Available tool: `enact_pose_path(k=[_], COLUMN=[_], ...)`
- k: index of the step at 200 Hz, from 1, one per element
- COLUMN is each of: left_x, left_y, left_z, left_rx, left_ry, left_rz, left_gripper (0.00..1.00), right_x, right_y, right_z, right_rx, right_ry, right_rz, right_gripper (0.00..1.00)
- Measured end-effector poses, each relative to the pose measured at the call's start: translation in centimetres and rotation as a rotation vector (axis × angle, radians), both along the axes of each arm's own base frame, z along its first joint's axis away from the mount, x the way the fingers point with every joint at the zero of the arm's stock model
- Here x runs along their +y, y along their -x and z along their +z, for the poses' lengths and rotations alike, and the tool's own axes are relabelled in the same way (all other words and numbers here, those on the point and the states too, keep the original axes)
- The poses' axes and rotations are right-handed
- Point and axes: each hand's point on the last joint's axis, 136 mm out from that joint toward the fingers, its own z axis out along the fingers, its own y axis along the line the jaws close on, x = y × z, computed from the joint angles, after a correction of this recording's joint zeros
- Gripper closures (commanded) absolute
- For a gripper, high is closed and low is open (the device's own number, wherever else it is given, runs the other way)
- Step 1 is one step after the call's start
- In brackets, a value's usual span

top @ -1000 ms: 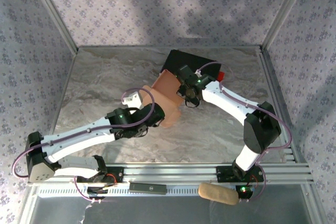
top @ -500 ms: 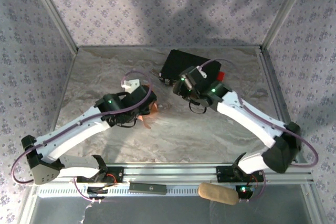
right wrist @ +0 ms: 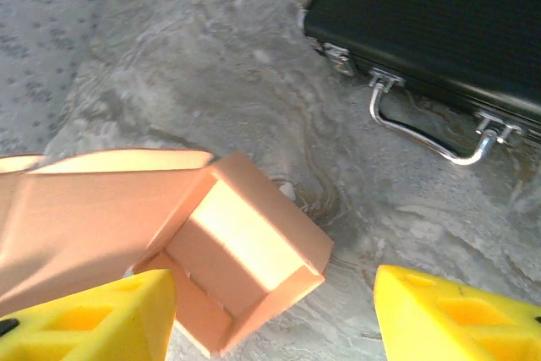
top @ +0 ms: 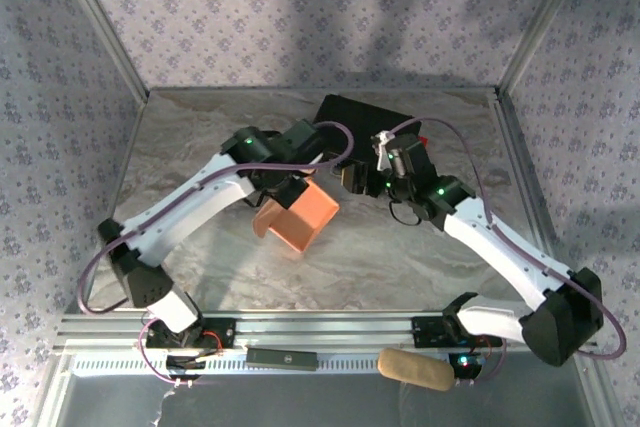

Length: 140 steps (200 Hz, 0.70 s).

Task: Fold the paper box

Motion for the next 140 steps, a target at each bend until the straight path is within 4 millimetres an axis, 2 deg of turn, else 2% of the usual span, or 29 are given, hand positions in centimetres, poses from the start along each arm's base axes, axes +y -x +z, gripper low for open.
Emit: enact_pose_path(k=[25,64,72,104,140], left_x=[-0.7,-1.4,-1.7,-2.4,-3.3], left_y=[-0.6,-1.1,-1.4,-2.5,-3.8], left_z=[-2.2,-2.9,-2.9,-2.7,-2.8], left_rx=[0.049,0.044,0.034,-0.002,-0.056], left_ry=[-0.123,-0.217,-0.226,-0.239,-0.206], left_rz=[-0.149,-0.395,-0.436,-0.532,-0.53], left_gripper=[1.0,1.0,0.96,0.73,0.6], right_x=[-0.5,-0.9,-0.9,-0.5,0.1], right_y=[0.5,1.1,1.2,1.0,0.6], right_z=[0.0,-2.6,-3.1,-3.9,-5.9], right_rx=[-0.064,-0.072,-0.07,-0.064,-0.018], right_ry=[-0.034,-0.026,-0.022,-0.019,0.027], right_rz=[0.046,0.076,0.082,0.105,0.136], right_gripper=[0.39,0.39,0.39,0.39,0.41])
